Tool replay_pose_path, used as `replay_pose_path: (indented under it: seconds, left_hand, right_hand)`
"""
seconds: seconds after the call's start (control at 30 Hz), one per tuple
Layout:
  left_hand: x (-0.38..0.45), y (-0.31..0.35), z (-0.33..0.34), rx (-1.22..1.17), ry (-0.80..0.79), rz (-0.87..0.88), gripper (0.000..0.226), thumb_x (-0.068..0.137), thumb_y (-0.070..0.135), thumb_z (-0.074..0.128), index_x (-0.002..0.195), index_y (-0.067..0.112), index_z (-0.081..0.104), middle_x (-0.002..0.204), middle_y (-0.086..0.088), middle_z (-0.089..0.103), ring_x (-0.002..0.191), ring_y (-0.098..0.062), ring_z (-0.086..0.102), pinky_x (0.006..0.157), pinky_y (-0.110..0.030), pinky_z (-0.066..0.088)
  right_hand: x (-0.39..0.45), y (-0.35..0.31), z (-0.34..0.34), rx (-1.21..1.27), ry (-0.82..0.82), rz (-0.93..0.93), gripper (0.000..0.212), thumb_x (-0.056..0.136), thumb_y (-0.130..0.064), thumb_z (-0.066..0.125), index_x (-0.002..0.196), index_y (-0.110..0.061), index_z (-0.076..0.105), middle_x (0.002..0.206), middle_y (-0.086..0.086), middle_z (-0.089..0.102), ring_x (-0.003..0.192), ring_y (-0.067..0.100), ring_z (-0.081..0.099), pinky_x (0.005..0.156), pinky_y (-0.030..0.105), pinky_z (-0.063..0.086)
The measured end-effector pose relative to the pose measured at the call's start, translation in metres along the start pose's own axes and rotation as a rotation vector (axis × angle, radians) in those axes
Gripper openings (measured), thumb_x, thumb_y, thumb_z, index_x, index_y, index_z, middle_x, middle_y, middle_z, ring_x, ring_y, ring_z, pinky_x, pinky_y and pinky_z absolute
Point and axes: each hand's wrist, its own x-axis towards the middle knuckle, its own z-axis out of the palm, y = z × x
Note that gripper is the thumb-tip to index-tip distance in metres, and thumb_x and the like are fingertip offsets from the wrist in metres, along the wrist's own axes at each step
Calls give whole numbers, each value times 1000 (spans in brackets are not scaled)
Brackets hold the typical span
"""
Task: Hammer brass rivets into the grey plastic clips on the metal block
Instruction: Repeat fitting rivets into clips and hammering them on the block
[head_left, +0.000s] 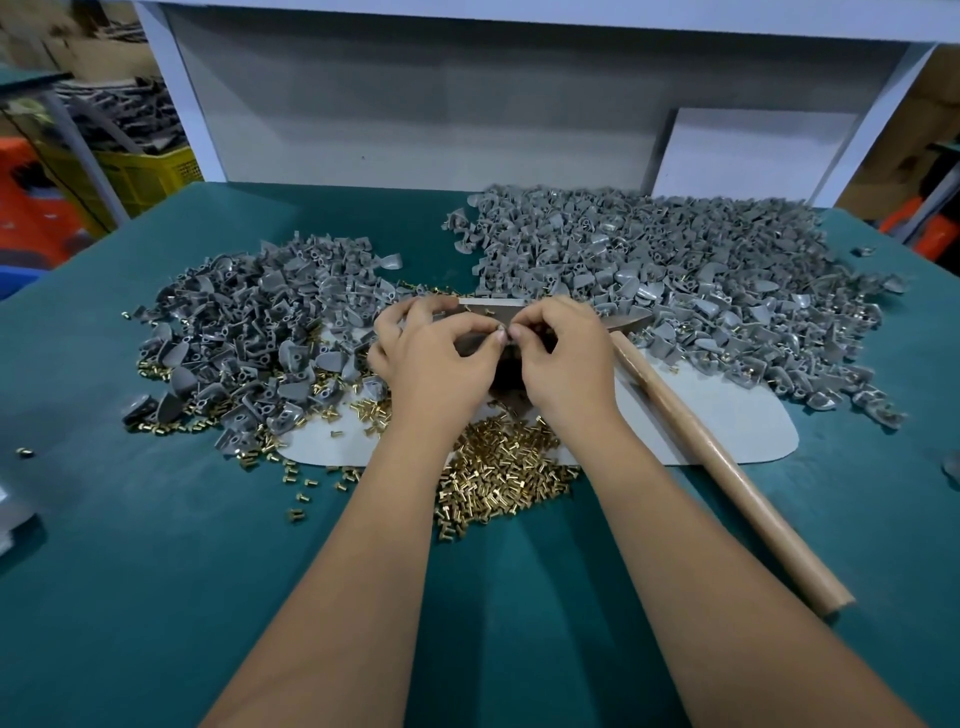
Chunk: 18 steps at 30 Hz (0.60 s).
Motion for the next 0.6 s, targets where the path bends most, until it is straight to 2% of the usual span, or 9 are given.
replay_pose_path:
  seconds: [0.13, 0.2, 0.33, 0.4, 0.47, 0.53, 0.6]
  left_hand:
    - [-1, 1, -1, -3, -9, -7, 7, 86, 50, 68, 79, 48, 65, 129, 17, 52, 134, -18, 20, 107, -41, 15]
    - [-1, 1, -1, -3, -8, -12, 7, 86, 50, 68, 79, 49, 65, 130, 17, 52, 135, -19, 19, 108, -43, 16]
    - [-1, 0, -1, -36, -12, -16, 4, 86, 48, 68, 83, 46, 70, 130, 18, 51, 134, -17, 19, 110, -46, 17]
    - [-1, -1, -1, -46, -20, -13, 7, 87, 46, 68, 80, 47, 67, 130, 18, 51, 134, -18, 19, 109, -45, 16]
    - [0, 0, 0, -59, -26, -15, 7, 87, 44, 68, 80, 46, 67, 130, 19, 51, 134, -16, 18, 109, -43, 15]
    - [1, -1, 0, -57, -26, -20, 5, 87, 44, 68, 83, 43, 70, 131, 19, 51, 134, -15, 18, 108, -41, 14]
    - [1, -1, 0, -40, -25, -23, 6, 87, 45, 68, 84, 42, 71, 132, 19, 50, 135, -16, 18, 107, -40, 13]
  right_hand:
    - [1, -3, 1, 2, 14, 49, 20, 83, -8, 64, 70, -23, 60, 78, -11, 56, 87, 13, 47, 75, 31, 37]
    - [1, -3, 1, 9, 4, 53, 17, 84, -9, 64, 72, -21, 63, 79, -9, 58, 88, 14, 47, 75, 31, 37]
    - [-6, -1, -3, 27, -19, 14, 11, 88, -10, 60, 84, -15, 69, 87, -9, 62, 93, 12, 51, 80, 27, 38]
    - [-6, -2, -11, 132, -25, 96, 17, 93, -13, 55, 97, -18, 71, 96, -12, 62, 97, 7, 53, 84, 24, 41]
    - [0, -2, -25, 140, 74, 180, 22, 95, -16, 50, 106, -23, 68, 101, -13, 61, 99, 6, 53, 88, 27, 45]
    - [4, 1, -44, -61, 220, 212, 22, 95, -15, 49, 107, -21, 67, 99, -10, 59, 98, 12, 55, 85, 30, 47]
    - [2, 14, -66, -429, 245, 223, 22, 94, -22, 49, 104, -13, 67, 97, -1, 58, 93, 21, 53, 75, 30, 41]
